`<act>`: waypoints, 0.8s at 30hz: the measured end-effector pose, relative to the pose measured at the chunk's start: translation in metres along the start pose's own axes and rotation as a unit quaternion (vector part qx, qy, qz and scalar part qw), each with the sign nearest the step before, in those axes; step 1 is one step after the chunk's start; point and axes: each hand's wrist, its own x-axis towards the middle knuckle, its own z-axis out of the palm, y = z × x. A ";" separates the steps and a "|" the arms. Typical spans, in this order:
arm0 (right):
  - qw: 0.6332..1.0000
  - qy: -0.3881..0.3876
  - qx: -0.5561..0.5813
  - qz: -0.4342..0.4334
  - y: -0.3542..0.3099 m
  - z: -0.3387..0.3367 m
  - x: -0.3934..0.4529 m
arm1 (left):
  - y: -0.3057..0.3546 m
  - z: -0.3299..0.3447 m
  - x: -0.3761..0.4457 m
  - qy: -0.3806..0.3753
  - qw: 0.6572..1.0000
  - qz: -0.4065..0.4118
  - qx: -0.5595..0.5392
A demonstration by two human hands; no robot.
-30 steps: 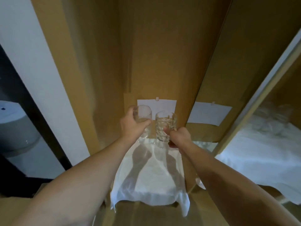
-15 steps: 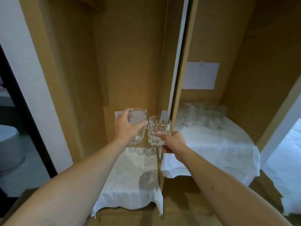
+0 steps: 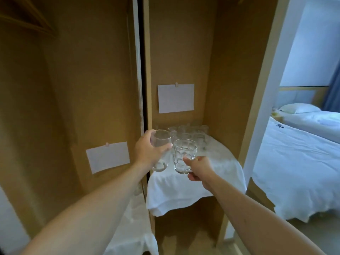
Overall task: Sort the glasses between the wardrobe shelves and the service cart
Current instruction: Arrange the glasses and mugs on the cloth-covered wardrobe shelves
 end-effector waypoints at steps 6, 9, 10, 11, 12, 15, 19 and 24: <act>0.999 0.042 -0.015 0.006 0.002 -0.039 0.043 | -0.002 0.066 0.040 -0.032 0.999 0.008 -0.016; 0.998 0.062 -0.019 0.013 0.006 -0.055 0.069 | -0.007 0.099 0.061 -0.050 0.999 0.008 -0.017; 0.997 0.070 -0.027 0.016 0.008 -0.059 0.077 | -0.010 0.109 0.068 -0.055 0.998 0.006 -0.018; 0.996 0.079 -0.033 0.018 0.009 -0.063 0.086 | -0.013 0.120 0.076 -0.062 0.998 0.002 -0.022; 0.995 0.086 -0.035 0.020 0.011 -0.067 0.094 | -0.017 0.132 0.082 -0.071 0.997 -0.004 -0.027; 0.994 0.093 -0.038 0.033 0.020 -0.074 0.115 | -0.031 0.160 0.096 -0.090 0.996 -0.018 -0.018; 0.994 0.087 -0.028 0.062 0.032 -0.082 0.136 | -0.043 0.189 0.111 -0.099 0.994 -0.038 0.011; 0.995 0.062 -0.039 0.072 0.040 -0.105 0.174 | -0.049 0.226 0.129 -0.089 0.994 -0.054 0.018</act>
